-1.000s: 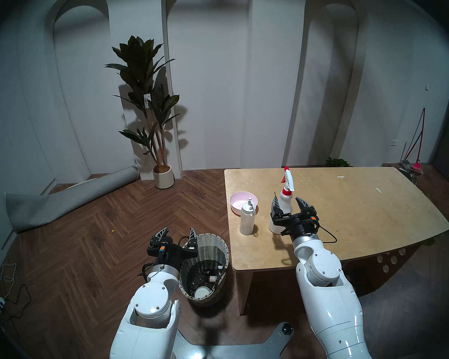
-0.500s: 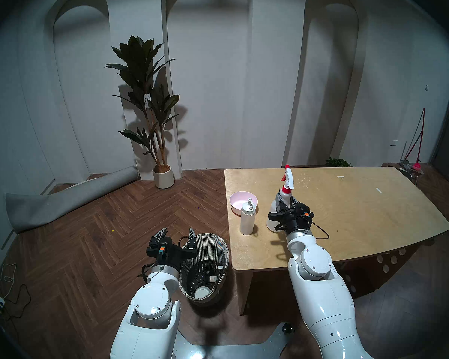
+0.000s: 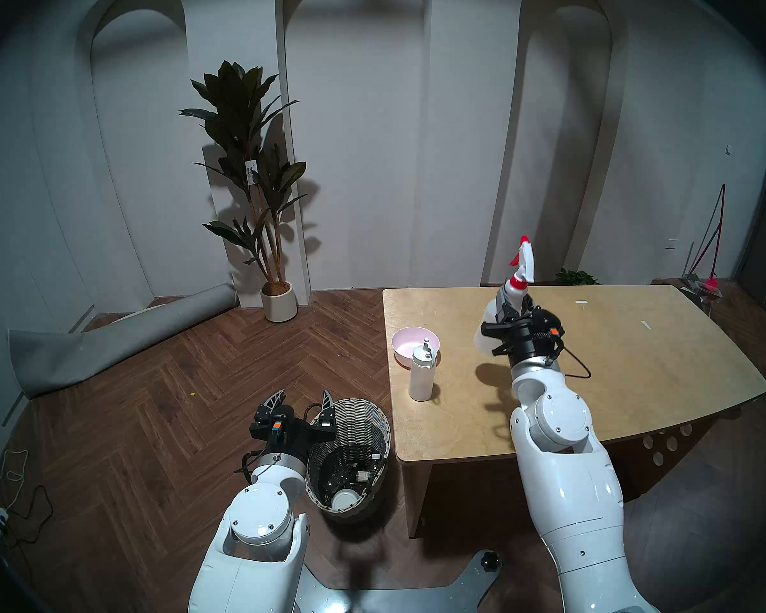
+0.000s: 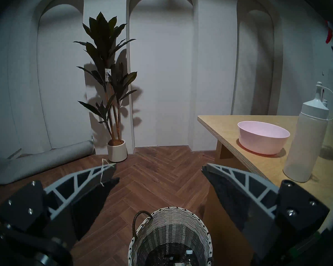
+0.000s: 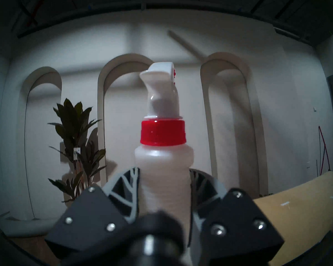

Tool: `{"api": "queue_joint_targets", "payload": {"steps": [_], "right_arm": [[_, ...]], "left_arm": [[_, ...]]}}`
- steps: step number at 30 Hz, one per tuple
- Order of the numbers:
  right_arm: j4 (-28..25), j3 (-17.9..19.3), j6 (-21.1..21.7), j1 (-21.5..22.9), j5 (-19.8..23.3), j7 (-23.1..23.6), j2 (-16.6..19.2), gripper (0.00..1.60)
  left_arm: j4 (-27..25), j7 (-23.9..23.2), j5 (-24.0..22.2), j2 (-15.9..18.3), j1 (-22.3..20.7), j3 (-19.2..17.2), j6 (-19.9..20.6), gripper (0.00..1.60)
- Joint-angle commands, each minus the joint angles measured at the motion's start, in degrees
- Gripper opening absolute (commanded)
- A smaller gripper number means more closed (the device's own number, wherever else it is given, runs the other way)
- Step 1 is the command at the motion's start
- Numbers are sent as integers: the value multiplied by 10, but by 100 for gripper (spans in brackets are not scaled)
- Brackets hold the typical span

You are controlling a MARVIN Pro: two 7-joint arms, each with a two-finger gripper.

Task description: Load the items into the basket from the rear

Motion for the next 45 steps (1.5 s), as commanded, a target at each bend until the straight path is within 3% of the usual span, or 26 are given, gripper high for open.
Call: {"api": "queue_joint_targets", "payload": {"steps": [1, 2, 5, 10, 15, 22, 32, 45], "right_arm": [[-61, -20, -18, 60, 2, -10, -23, 0], [-80, -24, -2, 76, 2, -14, -27, 0], [-86, -40, -17, 79, 7, -16, -38, 0], [-121, -90, 26, 99, -1, -32, -57, 0], [-92, -154, 63, 112, -5, -63, -62, 0], [-36, -216, 88, 136, -5, -100, -72, 0], [66, -310, 60, 177, -10, -173, -92, 0], [223, -418, -47, 210, -7, -285, -108, 0]], "left_arm": [[-8, 4, -3, -2, -9, -5, -3, 160], [-8, 4, -3, -3, -10, -6, -3, 160], [-8, 7, -4, -4, -10, -7, -5, 160], [-10, 12, -2, -4, -10, -13, -8, 160], [-16, 31, -1, -5, -9, -36, -16, 160], [-19, 59, -5, 2, -10, -88, -29, 160], [-18, 82, -17, 1, 2, -134, -51, 160], [-21, 107, -25, -1, 22, -156, -77, 160]]}}
